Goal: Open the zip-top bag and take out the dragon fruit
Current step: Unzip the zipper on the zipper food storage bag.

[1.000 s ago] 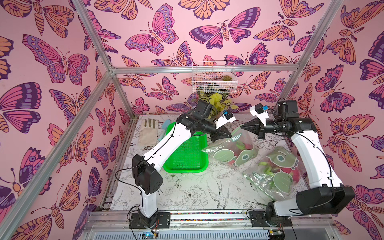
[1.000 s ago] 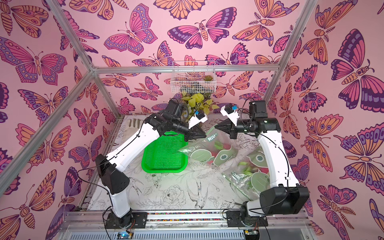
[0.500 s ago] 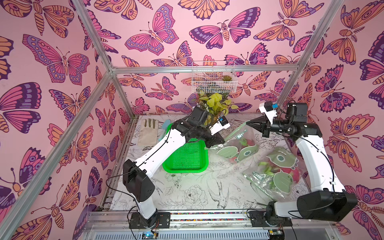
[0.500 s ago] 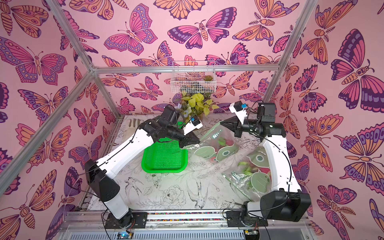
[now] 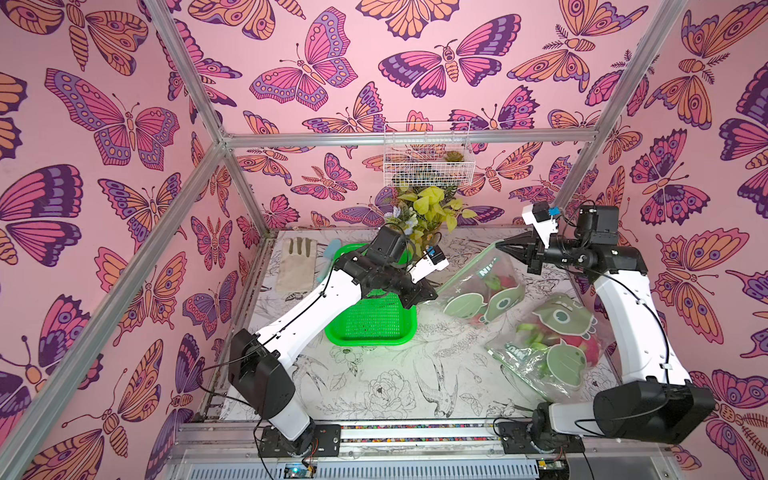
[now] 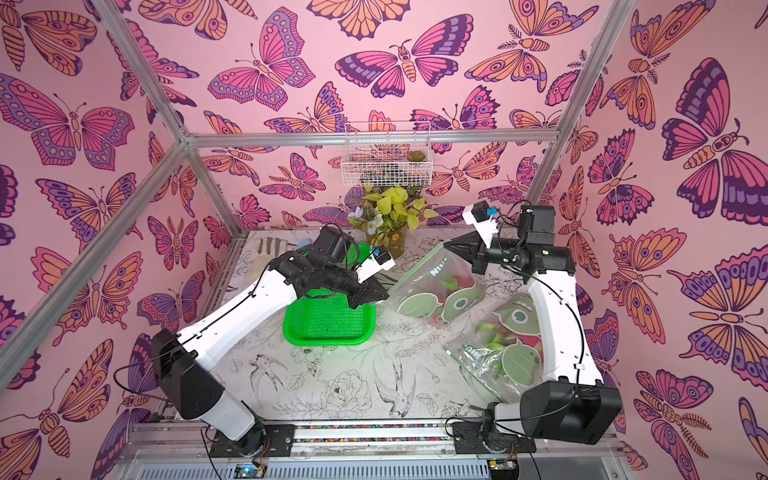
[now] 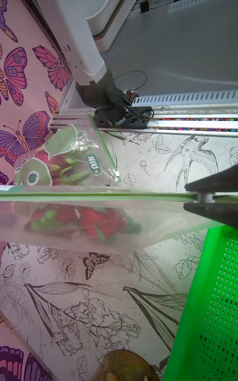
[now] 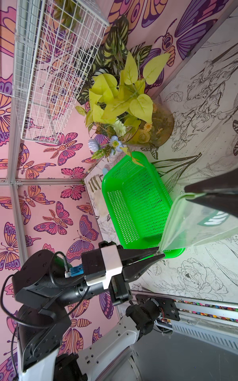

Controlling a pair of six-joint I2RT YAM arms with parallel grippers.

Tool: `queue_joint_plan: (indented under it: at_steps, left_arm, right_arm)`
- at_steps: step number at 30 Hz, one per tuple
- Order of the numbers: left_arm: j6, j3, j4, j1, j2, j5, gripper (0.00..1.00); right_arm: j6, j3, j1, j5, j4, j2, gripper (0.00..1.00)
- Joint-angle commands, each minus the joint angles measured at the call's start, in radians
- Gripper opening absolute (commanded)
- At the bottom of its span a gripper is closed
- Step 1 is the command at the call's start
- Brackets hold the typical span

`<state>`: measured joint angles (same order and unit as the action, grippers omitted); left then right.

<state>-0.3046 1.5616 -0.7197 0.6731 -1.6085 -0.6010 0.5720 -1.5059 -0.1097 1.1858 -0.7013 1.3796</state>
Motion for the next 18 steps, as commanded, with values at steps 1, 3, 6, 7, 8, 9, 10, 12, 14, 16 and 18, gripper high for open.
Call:
queue_joint_plan:
  at_steps: [1, 3, 6, 7, 8, 9, 10, 12, 14, 16, 18]
  left_arm:
    - [0.016, -0.068, -0.151, -0.014, 0.028, 0.054, 0.0]
    - [0.021, -0.078, -0.146, -0.014, 0.035, 0.048, 0.0]
    - [0.025, -0.094, -0.145, -0.014, 0.047, 0.053, 0.0]
    - [0.027, -0.103, -0.14, -0.014, 0.052, 0.055, 0.0]
    - [0.028, -0.11, -0.136, -0.014, 0.056, 0.053, 0.0]
    - [0.03, -0.114, -0.136, -0.014, 0.06, 0.052, 0.0]
    - [0.031, -0.118, -0.136, -0.014, 0.063, 0.052, 0.0]
    - [0.033, -0.129, -0.136, -0.014, 0.074, 0.049, 0.0]
    - [0.035, -0.137, -0.135, -0.014, 0.087, 0.06, 0.0]
    - [0.035, -0.137, -0.13, -0.014, 0.095, 0.047, 0.0]
    - [0.037, -0.119, -0.129, -0.014, 0.103, 0.025, 0.13]
  right_arm:
    - [-0.001, -0.032, -0.035, 0.031, 0.106, -0.036, 0.0]
    - [0.001, -0.031, -0.035, 0.031, 0.106, -0.037, 0.0]
    - [0.009, -0.029, -0.037, 0.027, 0.098, -0.039, 0.0]
    - [0.013, -0.031, -0.037, 0.029, 0.09, -0.038, 0.0]
    - [0.02, -0.032, -0.037, 0.028, 0.084, -0.039, 0.0]
    - [0.019, -0.031, -0.038, 0.028, 0.085, -0.04, 0.0]
    - [0.02, -0.03, -0.039, 0.03, 0.083, -0.042, 0.0]
    - [0.02, -0.03, -0.039, 0.033, 0.085, -0.042, 0.0]
    - [0.021, -0.031, -0.04, 0.039, 0.083, -0.042, 0.0]
    - [0.026, -0.029, -0.039, 0.057, 0.081, -0.041, 0.0]
    - [0.05, -0.024, -0.038, 0.087, 0.067, -0.043, 0.0]
